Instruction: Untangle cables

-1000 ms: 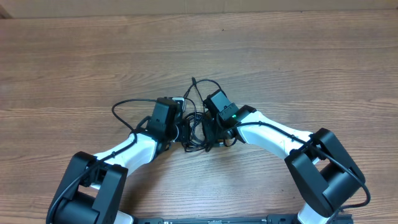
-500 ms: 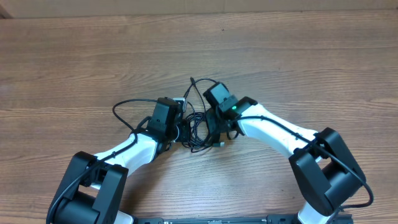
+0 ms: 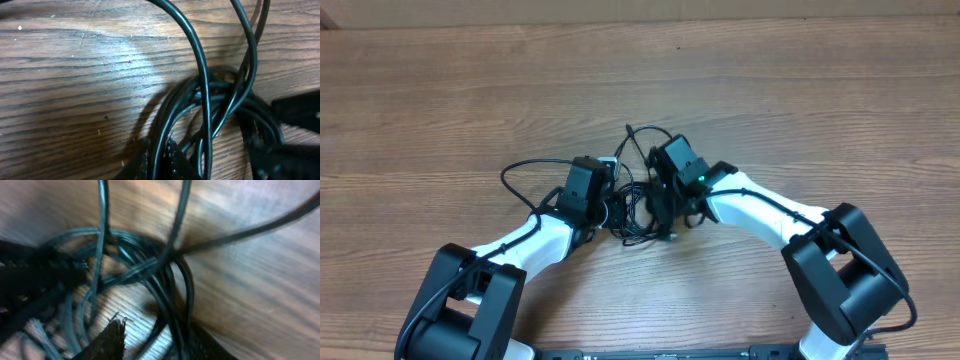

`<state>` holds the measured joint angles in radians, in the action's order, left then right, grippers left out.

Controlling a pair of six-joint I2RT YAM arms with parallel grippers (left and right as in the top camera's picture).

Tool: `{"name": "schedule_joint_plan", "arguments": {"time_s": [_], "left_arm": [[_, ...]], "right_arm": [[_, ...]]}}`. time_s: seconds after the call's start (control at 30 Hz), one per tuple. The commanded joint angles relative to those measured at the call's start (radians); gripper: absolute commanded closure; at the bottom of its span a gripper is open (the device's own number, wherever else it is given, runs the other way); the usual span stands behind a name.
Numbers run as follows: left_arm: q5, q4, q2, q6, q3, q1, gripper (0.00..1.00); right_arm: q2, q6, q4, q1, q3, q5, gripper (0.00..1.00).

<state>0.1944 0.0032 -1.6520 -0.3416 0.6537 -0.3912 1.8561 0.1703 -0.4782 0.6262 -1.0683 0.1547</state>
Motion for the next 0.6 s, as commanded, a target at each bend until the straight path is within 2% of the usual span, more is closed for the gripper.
{"name": "schedule_joint_plan", "arguments": {"time_s": [0.0,0.1,0.23,0.4,0.57], "left_arm": [[-0.048,-0.029,-0.042,-0.006,-0.03,0.005,0.88],[-0.048,-0.029,-0.042,-0.006,-0.03,0.005,0.87],[-0.048,-0.033,-0.042,-0.006,-0.03,0.005,0.88],[-0.048,-0.029,-0.042,-0.006,-0.03,0.005,0.88],[-0.048,-0.029,-0.042,-0.006,-0.03,0.005,0.89]], "right_arm": [[0.005,-0.023,0.038,-0.007,0.066,-0.038,0.59],[0.005,-0.023,0.066,-0.007,0.07,-0.098,0.6],[0.005,-0.023,0.034,-0.006,0.07,0.055,0.95],[0.005,-0.025,-0.057,-0.006,0.07,0.159,0.96],[0.005,-0.188,-0.125,-0.022,0.069,0.491,0.96]]}}
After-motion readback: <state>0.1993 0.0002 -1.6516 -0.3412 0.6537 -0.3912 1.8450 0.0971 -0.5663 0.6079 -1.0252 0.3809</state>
